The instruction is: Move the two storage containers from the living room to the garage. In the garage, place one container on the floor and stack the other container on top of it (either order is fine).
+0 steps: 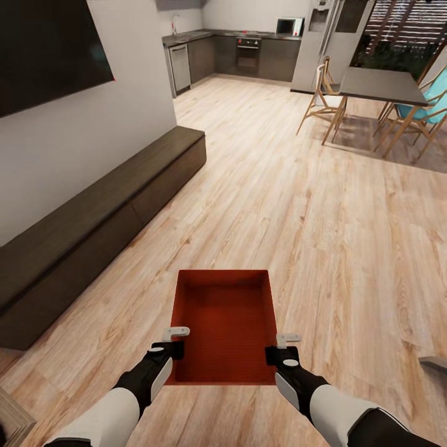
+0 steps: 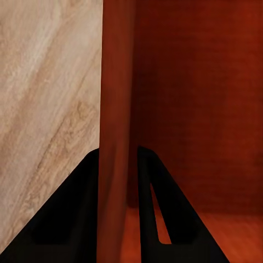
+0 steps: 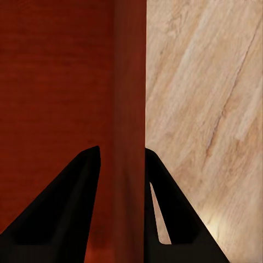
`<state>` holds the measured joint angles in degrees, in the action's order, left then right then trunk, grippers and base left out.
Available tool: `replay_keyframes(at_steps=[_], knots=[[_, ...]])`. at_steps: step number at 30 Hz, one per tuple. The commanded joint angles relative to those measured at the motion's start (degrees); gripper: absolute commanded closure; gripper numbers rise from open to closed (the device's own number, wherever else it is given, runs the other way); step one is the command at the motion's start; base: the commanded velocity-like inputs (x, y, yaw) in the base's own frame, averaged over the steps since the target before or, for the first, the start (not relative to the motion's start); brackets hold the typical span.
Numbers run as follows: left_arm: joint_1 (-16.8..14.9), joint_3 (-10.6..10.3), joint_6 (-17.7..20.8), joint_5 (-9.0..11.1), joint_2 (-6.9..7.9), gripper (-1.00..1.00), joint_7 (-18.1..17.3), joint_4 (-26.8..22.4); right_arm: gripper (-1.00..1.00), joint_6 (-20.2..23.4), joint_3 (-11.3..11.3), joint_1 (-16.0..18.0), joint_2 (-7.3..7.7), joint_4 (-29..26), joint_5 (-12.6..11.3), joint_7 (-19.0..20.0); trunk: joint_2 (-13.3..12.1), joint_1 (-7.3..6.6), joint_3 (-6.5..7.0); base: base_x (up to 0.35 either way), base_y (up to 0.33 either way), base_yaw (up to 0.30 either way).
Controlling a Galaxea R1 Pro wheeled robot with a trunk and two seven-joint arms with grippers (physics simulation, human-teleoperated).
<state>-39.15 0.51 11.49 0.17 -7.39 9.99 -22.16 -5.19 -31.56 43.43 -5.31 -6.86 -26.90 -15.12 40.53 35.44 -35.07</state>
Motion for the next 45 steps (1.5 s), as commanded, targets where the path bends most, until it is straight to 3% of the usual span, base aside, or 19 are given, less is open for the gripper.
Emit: replay_keyframes(at_steps=[1,45], knots=[[-0.04,0.46,0.37,0.01,0.62,1.00,0.27,-4.30,1.00,-0.07,-1.93,-0.01,0.03,1.47,-0.87,0.00,0.05,0.01,0.02,0.000,0.000,0.000],[-0.04,0.46,0.37,0.01,0.62,1.00,0.29,-4.29,1.00,-0.08,-1.93,-0.01,0.03,1.41,-0.87,0.00,0.05,0.01,3.93,0.000,0.000,0.000]])
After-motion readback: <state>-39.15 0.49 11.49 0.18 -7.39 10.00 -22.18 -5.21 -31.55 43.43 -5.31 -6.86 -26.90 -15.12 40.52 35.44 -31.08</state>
